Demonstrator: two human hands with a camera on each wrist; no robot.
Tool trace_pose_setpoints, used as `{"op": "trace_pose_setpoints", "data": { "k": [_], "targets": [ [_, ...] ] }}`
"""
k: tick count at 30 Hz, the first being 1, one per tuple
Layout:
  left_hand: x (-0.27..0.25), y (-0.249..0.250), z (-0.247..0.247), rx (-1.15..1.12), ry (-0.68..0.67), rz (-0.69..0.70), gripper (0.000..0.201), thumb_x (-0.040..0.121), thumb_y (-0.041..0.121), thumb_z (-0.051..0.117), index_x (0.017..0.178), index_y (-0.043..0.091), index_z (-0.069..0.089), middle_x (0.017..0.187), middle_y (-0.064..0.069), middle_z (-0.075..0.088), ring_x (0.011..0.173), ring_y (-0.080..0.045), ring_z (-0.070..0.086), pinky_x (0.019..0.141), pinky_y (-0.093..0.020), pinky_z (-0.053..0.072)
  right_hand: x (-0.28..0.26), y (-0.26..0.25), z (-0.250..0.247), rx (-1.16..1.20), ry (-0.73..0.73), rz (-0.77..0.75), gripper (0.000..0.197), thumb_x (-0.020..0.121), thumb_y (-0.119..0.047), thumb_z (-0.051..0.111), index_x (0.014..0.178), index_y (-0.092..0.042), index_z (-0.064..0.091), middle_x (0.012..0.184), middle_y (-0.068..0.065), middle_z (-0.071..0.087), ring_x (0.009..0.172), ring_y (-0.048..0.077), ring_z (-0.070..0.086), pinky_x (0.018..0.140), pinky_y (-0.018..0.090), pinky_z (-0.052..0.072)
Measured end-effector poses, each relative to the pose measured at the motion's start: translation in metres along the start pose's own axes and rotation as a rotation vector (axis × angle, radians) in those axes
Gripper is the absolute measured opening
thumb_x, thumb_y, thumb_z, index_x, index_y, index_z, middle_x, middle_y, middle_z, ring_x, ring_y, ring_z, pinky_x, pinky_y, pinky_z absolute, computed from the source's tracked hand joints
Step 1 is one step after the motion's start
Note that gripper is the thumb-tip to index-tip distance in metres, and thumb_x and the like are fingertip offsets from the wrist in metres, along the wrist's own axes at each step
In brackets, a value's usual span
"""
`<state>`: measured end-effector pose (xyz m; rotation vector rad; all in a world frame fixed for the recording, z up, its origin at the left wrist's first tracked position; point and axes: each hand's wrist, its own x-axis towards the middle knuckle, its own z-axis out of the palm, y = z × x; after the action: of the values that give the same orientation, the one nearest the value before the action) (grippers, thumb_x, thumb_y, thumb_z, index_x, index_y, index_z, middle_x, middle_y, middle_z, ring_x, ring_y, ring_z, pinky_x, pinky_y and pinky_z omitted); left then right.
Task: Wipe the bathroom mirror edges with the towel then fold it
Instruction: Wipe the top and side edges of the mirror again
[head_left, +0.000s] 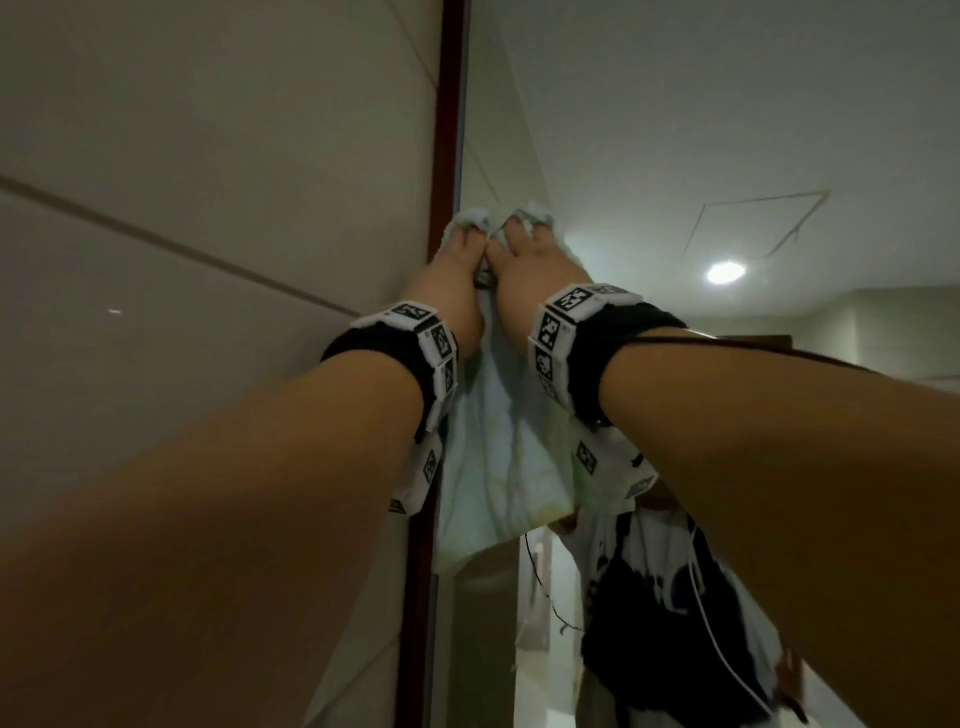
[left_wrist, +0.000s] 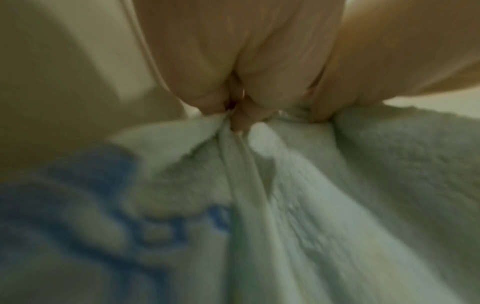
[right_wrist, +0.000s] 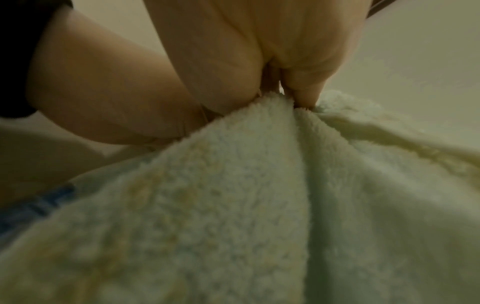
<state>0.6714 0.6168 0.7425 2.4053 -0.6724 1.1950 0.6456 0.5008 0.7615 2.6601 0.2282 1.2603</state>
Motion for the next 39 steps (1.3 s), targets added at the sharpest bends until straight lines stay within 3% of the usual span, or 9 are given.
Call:
{"op": "trace_pose_setpoints", "data": {
  "k": [7,11,15,19,23,31,34,36,39],
  "targets": [
    [-0.034,-0.003,0.028,-0.106,0.092,-0.049,0.096,0.087,-0.006,0.056,0.163,0.023,0.004,0.171,-0.003,-0.001,0.154,-0.023,0.019,0.121,-0.027,0.021,-0.035,-0.002,0.020,-0.014,0.052,-0.053,0.074,0.096,-0.013,0.052,0.159,-0.018,0.014,0.167,0.009,0.004,0.153,0.034,0.003,0.124,0.048,0.016],
    [-0.046,-0.004,0.049,-0.228,0.197,-0.060,0.083,0.092,-0.003,0.051,0.162,0.024,0.015,0.170,-0.001,0.006,0.154,-0.018,0.018,0.119,-0.018,0.012,-0.058,-0.012,0.035,-0.115,0.188,0.007,0.059,0.096,-0.025,0.047,0.153,-0.023,0.030,0.158,0.009,0.028,0.143,0.034,0.028,0.108,0.049,0.033],
    [-0.054,-0.008,0.070,-0.396,0.299,-0.060,0.058,0.105,0.010,0.043,0.160,0.022,0.026,0.169,0.003,0.014,0.145,0.003,0.018,0.107,0.000,0.004,-0.070,-0.019,0.052,-0.138,0.251,0.008,0.049,0.098,-0.024,0.041,0.147,-0.019,0.040,0.149,0.013,0.035,0.130,0.037,0.037,0.097,0.047,0.040],
    [-0.068,-0.012,0.081,-0.392,0.290,-0.095,0.063,0.103,0.006,0.043,0.160,0.027,0.026,0.169,0.006,0.014,0.152,-0.009,0.017,0.113,-0.011,0.005,-0.074,-0.018,0.063,-0.097,0.267,0.002,0.044,0.097,-0.019,0.043,0.141,-0.018,0.047,0.140,0.013,0.038,0.124,0.036,0.038,0.088,0.044,0.049],
    [-0.083,-0.011,0.089,-0.390,0.311,-0.099,0.065,0.101,0.001,0.044,0.160,0.025,0.027,0.169,0.004,0.015,0.153,-0.011,0.018,0.112,-0.010,0.005,-0.083,-0.022,0.072,-0.091,0.259,-0.001,0.042,0.095,-0.015,0.042,0.136,-0.015,0.051,0.137,0.014,0.038,0.121,0.038,0.038,0.084,0.045,0.051],
    [-0.129,-0.016,0.115,-0.361,0.283,-0.098,0.079,0.091,-0.013,0.042,0.160,0.023,0.026,0.169,0.000,0.015,0.152,-0.011,0.020,0.109,-0.003,0.005,-0.126,-0.035,0.098,-0.093,0.206,-0.013,0.044,0.095,-0.015,0.044,0.139,-0.012,0.048,0.141,0.016,0.038,0.123,0.038,0.040,0.091,0.050,0.050],
    [-0.143,-0.021,0.126,-0.348,0.271,-0.081,0.083,0.088,-0.016,0.043,0.159,0.023,0.027,0.169,0.001,0.015,0.146,0.001,0.018,0.100,0.010,-0.002,-0.142,-0.038,0.106,-0.092,0.192,-0.028,0.043,0.098,-0.015,0.043,0.140,-0.011,0.046,0.141,0.016,0.038,0.124,0.038,0.040,0.093,0.051,0.048],
    [-0.153,-0.024,0.132,-0.344,0.271,-0.100,0.084,0.088,-0.017,0.042,0.159,0.025,0.026,0.169,0.003,0.014,0.139,0.008,0.013,0.099,0.010,-0.004,-0.150,-0.040,0.112,-0.092,0.203,-0.031,0.043,0.098,-0.015,0.045,0.140,-0.011,0.046,0.140,0.016,0.040,0.123,0.039,0.041,0.091,0.052,0.049],
    [-0.166,-0.030,0.143,-0.322,0.245,-0.101,0.084,0.088,-0.018,0.040,0.160,0.021,0.023,0.169,0.001,0.015,0.150,-0.003,0.015,0.103,0.008,-0.005,-0.161,-0.044,0.126,-0.092,0.207,-0.039,0.047,0.095,-0.014,0.051,0.142,-0.010,0.046,0.141,0.016,0.041,0.123,0.041,0.041,0.093,0.054,0.049]
  ]
}}
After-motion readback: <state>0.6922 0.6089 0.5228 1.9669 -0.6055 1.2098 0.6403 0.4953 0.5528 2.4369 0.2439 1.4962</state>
